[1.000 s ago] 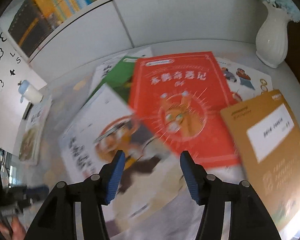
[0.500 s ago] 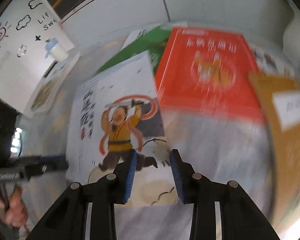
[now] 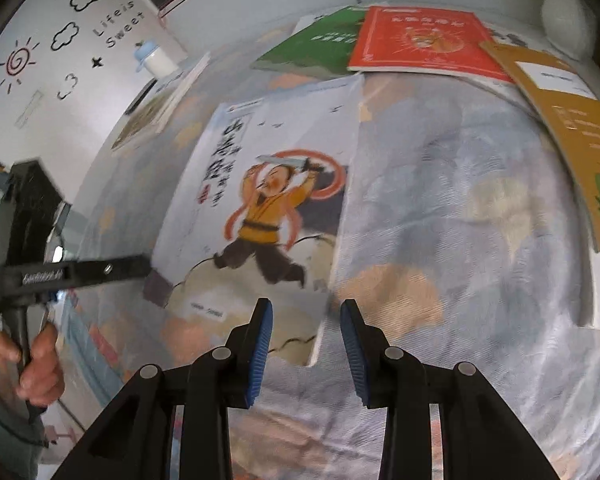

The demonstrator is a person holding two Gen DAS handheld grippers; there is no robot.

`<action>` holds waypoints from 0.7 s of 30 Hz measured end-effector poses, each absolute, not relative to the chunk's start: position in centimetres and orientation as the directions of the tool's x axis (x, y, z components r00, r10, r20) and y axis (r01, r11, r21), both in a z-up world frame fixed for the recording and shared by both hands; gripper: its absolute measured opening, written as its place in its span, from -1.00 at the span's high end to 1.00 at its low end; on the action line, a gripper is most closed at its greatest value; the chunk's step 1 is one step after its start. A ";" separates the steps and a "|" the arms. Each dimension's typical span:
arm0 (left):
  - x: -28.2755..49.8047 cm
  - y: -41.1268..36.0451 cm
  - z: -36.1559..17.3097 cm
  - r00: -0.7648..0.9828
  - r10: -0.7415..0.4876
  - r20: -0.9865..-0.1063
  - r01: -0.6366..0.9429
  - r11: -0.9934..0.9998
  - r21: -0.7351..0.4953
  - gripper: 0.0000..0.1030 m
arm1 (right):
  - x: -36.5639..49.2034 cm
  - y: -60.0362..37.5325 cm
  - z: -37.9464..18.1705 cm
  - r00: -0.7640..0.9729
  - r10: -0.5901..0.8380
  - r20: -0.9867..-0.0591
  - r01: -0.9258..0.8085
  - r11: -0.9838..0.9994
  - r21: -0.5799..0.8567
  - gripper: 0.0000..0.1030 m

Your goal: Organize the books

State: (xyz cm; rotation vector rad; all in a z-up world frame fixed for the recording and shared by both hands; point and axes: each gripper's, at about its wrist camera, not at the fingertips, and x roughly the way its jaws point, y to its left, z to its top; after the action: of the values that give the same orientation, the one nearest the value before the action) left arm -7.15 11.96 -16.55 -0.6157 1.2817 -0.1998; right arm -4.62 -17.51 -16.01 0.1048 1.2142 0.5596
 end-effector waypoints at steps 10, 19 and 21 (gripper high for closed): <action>-9.1 11.2 -12.6 0.472 -0.611 -0.635 -0.057 0.698 -0.714 0.52 | -5.0 -16.5 -16.3 0.260 0.472 -0.842 -0.344 0.861 0.376 0.31; -8.0 10.4 -15.4 0.445 -0.532 -0.720 -0.124 0.760 -0.638 0.77 | -5.3 -17.3 -16.6 0.253 0.501 -0.827 -0.328 0.849 0.414 0.31; -7.7 9.9 -16.8 0.419 -0.506 -0.754 -0.160 0.776 -0.610 0.79 | -5.4 -17.3 -16.6 0.259 0.502 -0.825 -0.326 0.850 0.414 0.31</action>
State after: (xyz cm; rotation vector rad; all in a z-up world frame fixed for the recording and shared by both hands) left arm -7.69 9.86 -16.80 -0.6820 1.1398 -0.2389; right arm -5.37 -17.29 -16.61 0.1721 1.1829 0.5645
